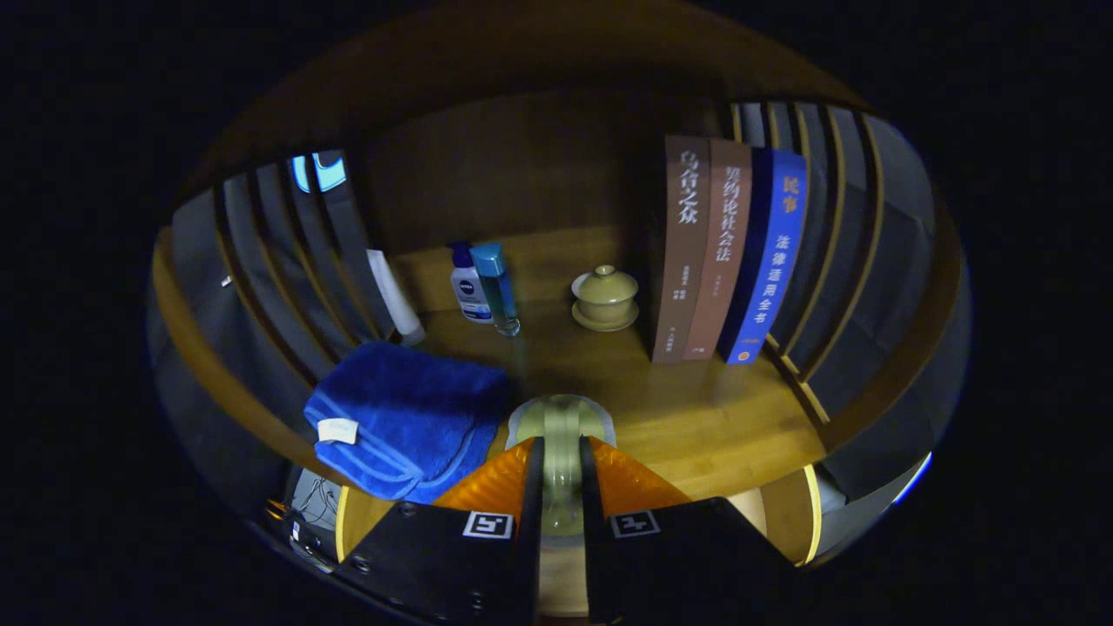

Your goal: Pull open the drawer, take out the items inside it, and place them on the countertop above the cabinet.

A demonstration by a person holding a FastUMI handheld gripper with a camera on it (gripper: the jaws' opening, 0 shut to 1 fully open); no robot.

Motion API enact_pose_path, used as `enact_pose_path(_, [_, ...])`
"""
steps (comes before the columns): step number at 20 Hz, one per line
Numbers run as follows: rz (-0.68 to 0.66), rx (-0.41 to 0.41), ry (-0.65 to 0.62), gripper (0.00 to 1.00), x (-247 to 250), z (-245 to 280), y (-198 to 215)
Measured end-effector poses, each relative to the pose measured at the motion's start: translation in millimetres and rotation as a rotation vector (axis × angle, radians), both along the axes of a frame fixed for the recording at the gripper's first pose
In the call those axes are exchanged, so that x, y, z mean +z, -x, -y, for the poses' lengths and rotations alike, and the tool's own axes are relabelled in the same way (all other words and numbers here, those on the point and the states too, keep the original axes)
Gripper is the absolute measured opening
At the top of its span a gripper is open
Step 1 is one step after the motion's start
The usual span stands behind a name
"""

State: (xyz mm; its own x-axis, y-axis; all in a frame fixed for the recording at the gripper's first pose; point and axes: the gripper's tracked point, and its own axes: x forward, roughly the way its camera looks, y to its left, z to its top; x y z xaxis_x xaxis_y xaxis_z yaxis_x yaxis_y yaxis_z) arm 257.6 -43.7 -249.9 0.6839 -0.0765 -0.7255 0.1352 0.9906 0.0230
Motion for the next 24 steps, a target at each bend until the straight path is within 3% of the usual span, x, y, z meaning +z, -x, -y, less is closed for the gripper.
enact_pose_path(8, [-0.058, 0.013, 0.011, 0.26, -34.3, -0.1, -42.4])
enact_pose_path(13, [-0.033, 0.006, 0.021, 0.99, -23.7, 1.6, -47.1])
enact_pose_path(19, [-0.011, 0.013, 0.012, 0.99, -14.0, -4.3, -31.4])
enact_pose_path(24, [0.061, 0.025, 0.001, 1.00, 5.8, -17.5, 9.9])
